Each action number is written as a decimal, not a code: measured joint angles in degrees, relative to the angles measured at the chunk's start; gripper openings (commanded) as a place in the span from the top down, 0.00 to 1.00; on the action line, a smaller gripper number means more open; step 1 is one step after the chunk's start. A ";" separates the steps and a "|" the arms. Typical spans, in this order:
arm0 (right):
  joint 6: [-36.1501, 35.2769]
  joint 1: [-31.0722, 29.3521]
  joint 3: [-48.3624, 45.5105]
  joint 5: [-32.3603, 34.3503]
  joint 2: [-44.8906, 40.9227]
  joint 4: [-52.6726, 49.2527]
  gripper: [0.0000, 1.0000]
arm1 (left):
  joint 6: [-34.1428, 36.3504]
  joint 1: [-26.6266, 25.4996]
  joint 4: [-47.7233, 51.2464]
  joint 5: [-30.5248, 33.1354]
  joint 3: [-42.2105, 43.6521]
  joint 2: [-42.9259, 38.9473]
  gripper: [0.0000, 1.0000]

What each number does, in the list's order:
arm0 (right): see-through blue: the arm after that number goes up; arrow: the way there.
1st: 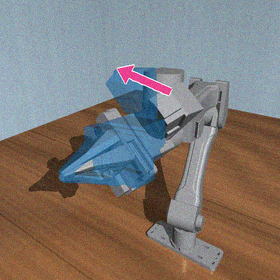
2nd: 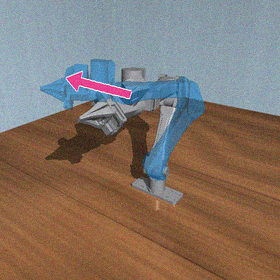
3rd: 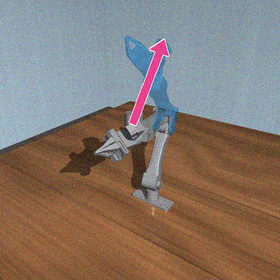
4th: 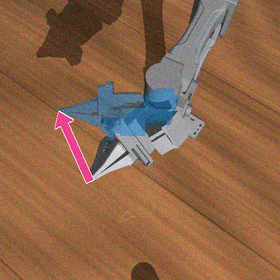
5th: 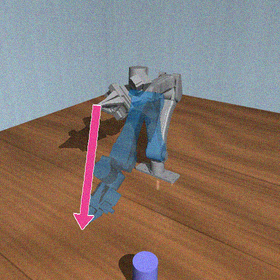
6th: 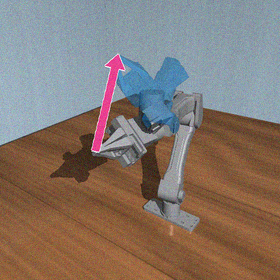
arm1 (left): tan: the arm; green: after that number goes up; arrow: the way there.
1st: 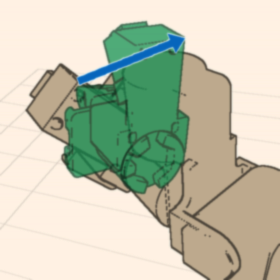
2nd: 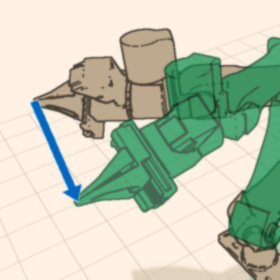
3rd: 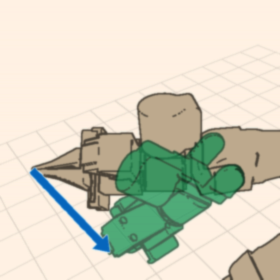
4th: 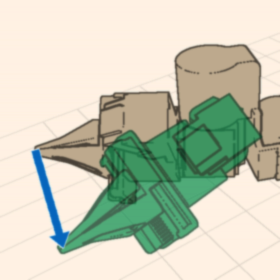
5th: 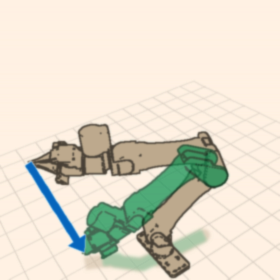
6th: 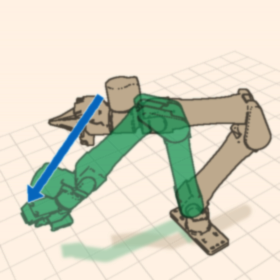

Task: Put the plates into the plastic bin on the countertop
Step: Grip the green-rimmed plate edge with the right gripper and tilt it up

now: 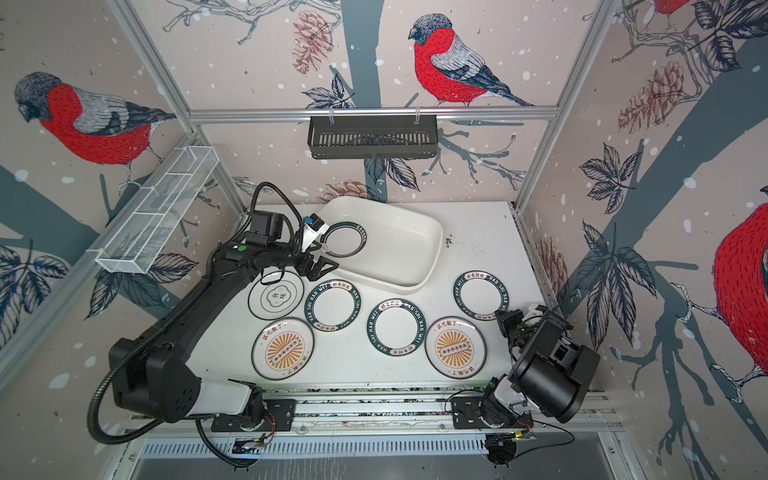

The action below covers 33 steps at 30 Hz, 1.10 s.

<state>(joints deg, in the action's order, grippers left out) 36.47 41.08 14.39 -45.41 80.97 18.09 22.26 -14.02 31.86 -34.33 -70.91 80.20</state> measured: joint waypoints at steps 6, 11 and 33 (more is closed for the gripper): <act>0.92 0.00 0.04 -0.61 -0.37 -0.20 0.98 | -0.07 0.00 0.00 -0.02 0.00 -0.26 0.03; 1.18 -0.02 0.87 -0.90 -1.36 -1.31 0.98 | -0.79 0.00 -0.02 -0.02 -0.02 -0.39 0.03; 4.22 -0.17 7.96 0.50 -7.89 -8.28 0.98 | -1.16 0.00 -0.83 0.00 -0.46 -0.94 0.03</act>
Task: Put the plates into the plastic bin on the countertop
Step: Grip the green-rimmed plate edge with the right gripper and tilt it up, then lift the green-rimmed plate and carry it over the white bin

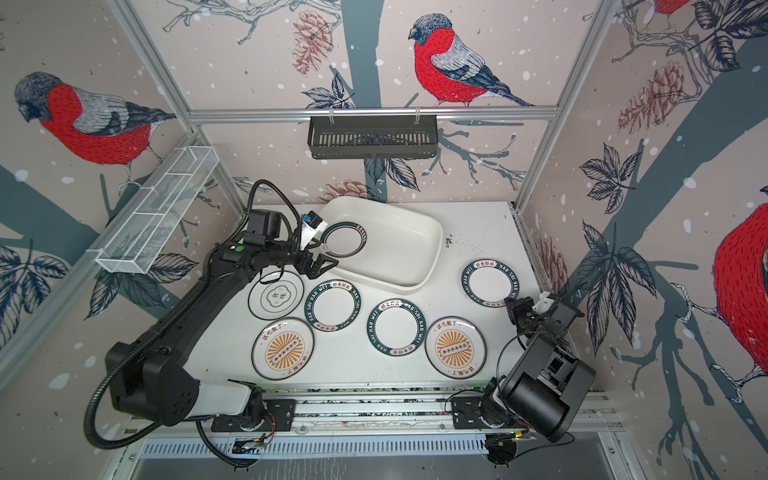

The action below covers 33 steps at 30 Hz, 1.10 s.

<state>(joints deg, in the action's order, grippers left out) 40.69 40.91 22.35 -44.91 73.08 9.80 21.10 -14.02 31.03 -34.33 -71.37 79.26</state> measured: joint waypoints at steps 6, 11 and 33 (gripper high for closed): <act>-0.02 -1.16 2.21 0.07 -3.32 -3.04 0.98 | -0.20 0.00 0.00 0.00 0.00 -0.02 0.03; 0.07 -3.15 5.01 0.31 -5.66 -5.51 0.98 | -0.20 0.00 0.02 0.04 -0.11 -0.20 0.03; 6.03 -21.64 18.51 7.91 -5.42 -8.11 0.98 | -0.20 0.00 0.02 2.89 0.39 -2.54 0.03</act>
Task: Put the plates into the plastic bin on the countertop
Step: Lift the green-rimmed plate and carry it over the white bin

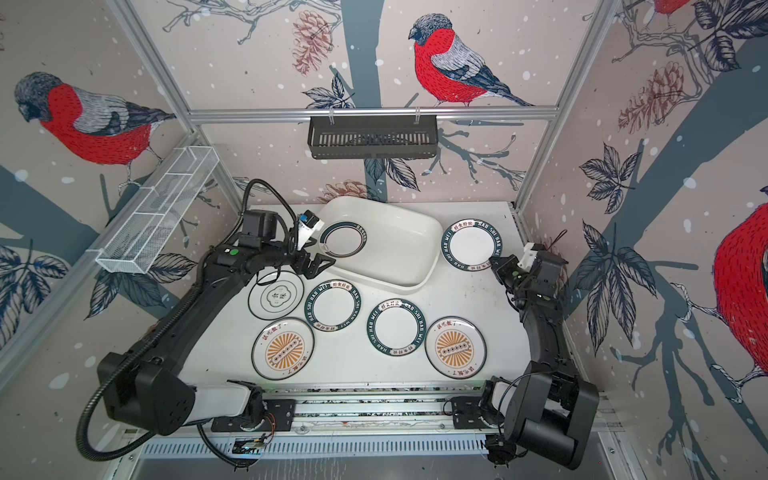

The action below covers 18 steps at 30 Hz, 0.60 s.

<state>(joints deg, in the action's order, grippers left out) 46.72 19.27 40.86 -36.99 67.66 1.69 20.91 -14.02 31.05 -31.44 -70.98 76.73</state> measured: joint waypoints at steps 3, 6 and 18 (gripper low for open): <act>1.46 -3.96 2.14 1.88 1.36 1.05 0.98 | 0.00 0.00 0.00 0.02 0.02 -0.33 0.03; 2.84 -8.15 3.96 3.58 2.99 2.14 0.98 | 0.00 0.00 0.02 0.17 0.31 -0.85 0.03; 5.75 -23.67 12.33 9.99 15.19 6.78 0.98 | -1.18 -0.02 0.07 1.66 0.17 -1.70 0.03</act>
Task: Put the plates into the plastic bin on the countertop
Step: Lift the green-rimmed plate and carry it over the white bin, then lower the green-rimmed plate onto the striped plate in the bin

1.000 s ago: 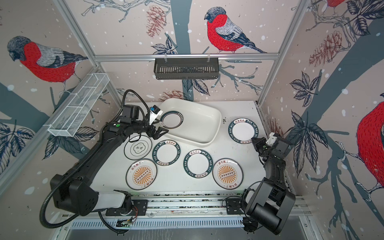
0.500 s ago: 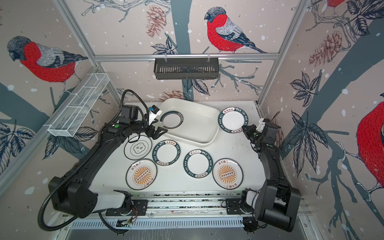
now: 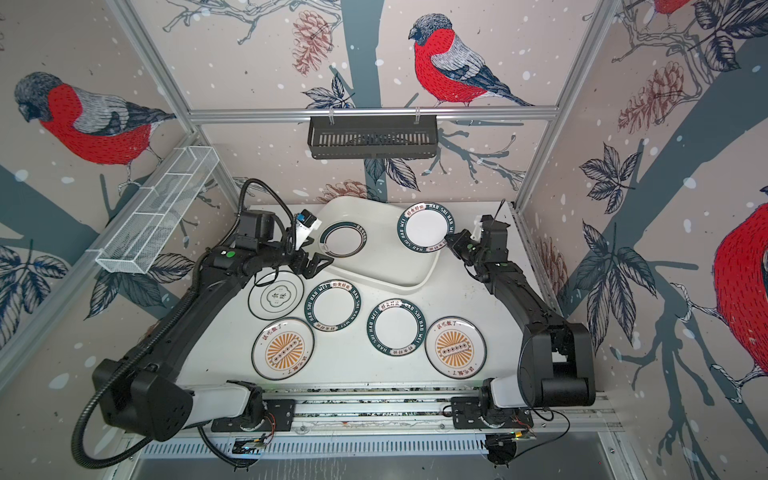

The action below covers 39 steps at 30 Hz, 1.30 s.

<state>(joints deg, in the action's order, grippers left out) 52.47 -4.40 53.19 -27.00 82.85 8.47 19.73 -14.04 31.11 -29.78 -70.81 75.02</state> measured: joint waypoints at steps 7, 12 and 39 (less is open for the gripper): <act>1.55 -8.41 5.62 2.16 9.64 2.43 0.98 | -0.11 0.00 0.04 0.11 0.20 -0.74 0.03; 1.75 -13.20 11.82 2.95 17.57 3.21 0.98 | -0.39 0.00 0.15 0.07 0.24 -1.03 0.03; -1.53 -22.71 39.82 7.45 42.36 -7.13 0.98 | -1.40 -0.02 0.24 -0.07 -0.15 -1.25 0.03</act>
<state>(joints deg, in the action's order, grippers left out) 50.94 -27.11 93.01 -19.55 125.21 1.34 18.33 -14.06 31.35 -29.85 -70.96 73.78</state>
